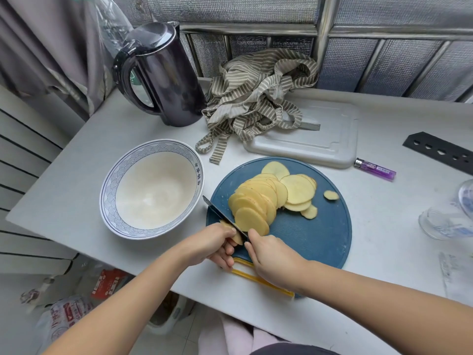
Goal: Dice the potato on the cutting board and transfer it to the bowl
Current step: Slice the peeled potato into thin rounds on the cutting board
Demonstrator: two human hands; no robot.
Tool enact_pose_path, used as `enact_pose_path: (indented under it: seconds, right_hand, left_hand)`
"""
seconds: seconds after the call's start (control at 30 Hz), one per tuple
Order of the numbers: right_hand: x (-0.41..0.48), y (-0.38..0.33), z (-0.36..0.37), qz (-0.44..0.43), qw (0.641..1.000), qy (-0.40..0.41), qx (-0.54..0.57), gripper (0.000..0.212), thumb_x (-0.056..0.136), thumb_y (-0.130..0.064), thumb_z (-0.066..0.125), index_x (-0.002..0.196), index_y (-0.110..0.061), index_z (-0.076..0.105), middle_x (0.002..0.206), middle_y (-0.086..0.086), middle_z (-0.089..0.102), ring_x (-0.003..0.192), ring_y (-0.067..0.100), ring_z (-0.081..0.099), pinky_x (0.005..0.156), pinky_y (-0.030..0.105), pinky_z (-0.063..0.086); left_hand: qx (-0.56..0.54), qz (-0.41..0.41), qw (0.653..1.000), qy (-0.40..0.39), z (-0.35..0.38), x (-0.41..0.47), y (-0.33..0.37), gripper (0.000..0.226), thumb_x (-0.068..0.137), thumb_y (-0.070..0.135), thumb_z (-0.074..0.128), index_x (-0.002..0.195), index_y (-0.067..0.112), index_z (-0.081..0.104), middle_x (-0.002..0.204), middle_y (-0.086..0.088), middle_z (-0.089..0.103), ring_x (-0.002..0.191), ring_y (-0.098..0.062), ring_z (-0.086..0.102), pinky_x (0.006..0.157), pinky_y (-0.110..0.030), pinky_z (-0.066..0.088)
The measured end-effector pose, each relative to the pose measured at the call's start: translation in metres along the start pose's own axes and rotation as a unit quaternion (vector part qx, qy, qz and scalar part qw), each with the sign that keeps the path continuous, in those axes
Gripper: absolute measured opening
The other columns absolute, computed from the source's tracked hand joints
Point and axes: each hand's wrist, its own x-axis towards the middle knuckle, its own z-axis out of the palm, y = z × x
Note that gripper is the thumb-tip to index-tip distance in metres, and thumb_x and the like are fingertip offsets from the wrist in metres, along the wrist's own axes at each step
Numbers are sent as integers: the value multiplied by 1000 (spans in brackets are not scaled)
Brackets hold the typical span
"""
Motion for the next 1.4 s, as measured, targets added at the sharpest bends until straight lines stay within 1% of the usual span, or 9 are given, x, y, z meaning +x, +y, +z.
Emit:
enact_pose_path:
  seconds: [0.17,0.33,0.5,0.63,0.73,0.9,1.07,1.27,1.4]
  right_hand:
    - [-1,-3,-2,13,1000,-6,3,23,105,-33,26,91,-15,32,75,7,47,69,31,48,64,43,41]
    - [6,-8,-7,28,1000,-8,8,22,105,-31,27,92,-14,32,89,17,57,71,30,44,62,37,34]
    - [2,2,-12,24,1000,-12,1,26,105,-35,27,90,-15,32,83,15,54,71,30,44,62,38,34]
    - [-15,12,-15,6,1000,-13,-10,29,105,-38,25,88,-15,33,67,-1,39,66,27,41,61,36,29]
    - [-26,16,-19,-7,1000,-1,-6,27,104,-39,25,90,-17,33,66,-2,40,65,26,43,60,38,31]
    - [-40,14,-24,-8,1000,7,-24,26,104,-40,23,91,-19,30,64,-1,40,60,23,40,62,40,35]
    - [-46,13,-23,-17,1000,3,-22,25,104,-39,22,89,-20,28,63,-1,39,59,23,38,62,40,33]
    - [-48,13,-17,-25,999,7,-32,24,104,-40,22,90,-21,24,63,-2,37,64,29,42,64,42,35]
    - [-46,14,-15,-23,999,9,-24,24,104,-40,22,90,-21,25,64,-1,40,65,30,45,64,43,38]
  left_hand:
    - [28,-1,999,20,4,0,-2,29,102,17,32,90,-1,51,58,-6,50,51,-23,61,58,-33,56]
    - [24,5,999,49,14,-2,-5,27,100,16,36,80,2,49,54,-6,49,47,-22,60,60,-35,56]
    - [-87,11,992,93,23,-2,-8,33,105,23,34,78,7,45,48,-1,43,40,-19,55,53,-31,55]
    - [-132,28,990,49,16,-3,-10,34,105,28,36,81,6,46,52,-2,46,46,-17,56,60,-35,59]
    - [-141,51,989,8,9,-1,-16,33,104,30,38,84,6,46,59,-4,53,60,-20,64,69,-35,60]
    - [-156,73,985,6,8,6,-26,33,100,34,42,85,5,50,76,-11,67,77,-20,66,75,-34,57]
    - [-157,86,984,-5,4,9,-32,37,83,42,51,84,5,51,78,-12,69,80,-20,67,76,-32,57]
    - [-144,91,985,-35,-5,15,-35,36,82,41,53,83,5,56,87,-16,72,87,-24,69,76,-30,56]
    - [-140,93,985,-45,-7,19,-35,35,82,40,53,83,5,55,78,-12,71,84,-23,70,75,-28,57]
